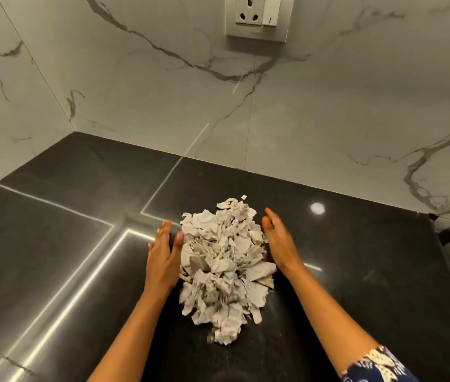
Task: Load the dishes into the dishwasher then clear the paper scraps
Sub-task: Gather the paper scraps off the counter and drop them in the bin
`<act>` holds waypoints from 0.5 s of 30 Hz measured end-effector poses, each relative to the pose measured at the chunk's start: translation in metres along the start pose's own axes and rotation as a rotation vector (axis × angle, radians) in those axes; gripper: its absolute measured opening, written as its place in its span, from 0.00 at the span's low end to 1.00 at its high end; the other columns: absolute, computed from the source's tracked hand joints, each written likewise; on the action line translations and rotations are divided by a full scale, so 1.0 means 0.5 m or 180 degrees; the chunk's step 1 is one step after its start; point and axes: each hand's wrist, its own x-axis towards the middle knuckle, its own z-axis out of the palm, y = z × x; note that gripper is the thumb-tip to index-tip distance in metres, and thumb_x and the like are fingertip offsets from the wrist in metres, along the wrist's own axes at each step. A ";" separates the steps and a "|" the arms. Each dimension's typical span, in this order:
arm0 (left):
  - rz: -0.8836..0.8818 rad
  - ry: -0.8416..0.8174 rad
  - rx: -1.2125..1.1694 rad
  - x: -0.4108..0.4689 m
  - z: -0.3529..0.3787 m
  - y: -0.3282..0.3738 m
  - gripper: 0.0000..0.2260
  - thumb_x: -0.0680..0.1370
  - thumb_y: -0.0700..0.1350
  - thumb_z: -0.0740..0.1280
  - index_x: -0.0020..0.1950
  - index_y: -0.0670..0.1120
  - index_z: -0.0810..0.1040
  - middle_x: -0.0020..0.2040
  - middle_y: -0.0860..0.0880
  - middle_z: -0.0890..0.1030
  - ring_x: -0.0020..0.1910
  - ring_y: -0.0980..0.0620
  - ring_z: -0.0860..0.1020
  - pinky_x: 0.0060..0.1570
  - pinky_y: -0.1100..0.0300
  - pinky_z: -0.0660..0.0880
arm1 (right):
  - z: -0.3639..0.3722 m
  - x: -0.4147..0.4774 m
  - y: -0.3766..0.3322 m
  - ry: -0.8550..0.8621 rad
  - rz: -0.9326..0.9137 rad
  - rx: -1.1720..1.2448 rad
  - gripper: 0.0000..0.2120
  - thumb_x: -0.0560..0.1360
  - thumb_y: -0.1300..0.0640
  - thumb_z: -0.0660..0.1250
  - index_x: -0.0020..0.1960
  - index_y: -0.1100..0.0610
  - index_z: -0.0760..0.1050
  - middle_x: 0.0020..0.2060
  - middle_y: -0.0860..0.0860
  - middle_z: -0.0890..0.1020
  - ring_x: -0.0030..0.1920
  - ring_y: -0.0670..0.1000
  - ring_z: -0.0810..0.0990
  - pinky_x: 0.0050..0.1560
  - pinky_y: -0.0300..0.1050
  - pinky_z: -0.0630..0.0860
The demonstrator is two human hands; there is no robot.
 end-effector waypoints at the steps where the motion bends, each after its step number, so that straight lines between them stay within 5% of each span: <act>1: -0.0010 -0.0017 0.0087 0.026 0.001 0.002 0.40 0.73 0.73 0.43 0.78 0.50 0.54 0.78 0.48 0.56 0.77 0.53 0.51 0.73 0.54 0.41 | -0.004 0.022 -0.007 0.0119 0.0056 -0.0008 0.28 0.79 0.40 0.51 0.75 0.51 0.57 0.75 0.49 0.60 0.74 0.49 0.57 0.72 0.45 0.53; 8: 0.0372 -0.0286 0.0984 0.182 0.025 0.001 0.37 0.74 0.71 0.40 0.76 0.52 0.60 0.77 0.53 0.58 0.77 0.53 0.50 0.73 0.43 0.40 | 0.039 0.208 -0.051 -0.0831 -0.0267 -0.1566 0.29 0.79 0.38 0.41 0.76 0.50 0.55 0.76 0.49 0.58 0.76 0.44 0.51 0.74 0.52 0.36; 15: 0.0824 -0.0891 0.0981 0.164 0.004 0.012 0.47 0.65 0.77 0.30 0.76 0.57 0.61 0.76 0.58 0.59 0.77 0.56 0.49 0.74 0.44 0.39 | 0.048 0.119 -0.046 -0.1447 -0.0639 -0.1472 0.48 0.65 0.22 0.33 0.75 0.47 0.57 0.74 0.45 0.59 0.74 0.41 0.51 0.73 0.49 0.35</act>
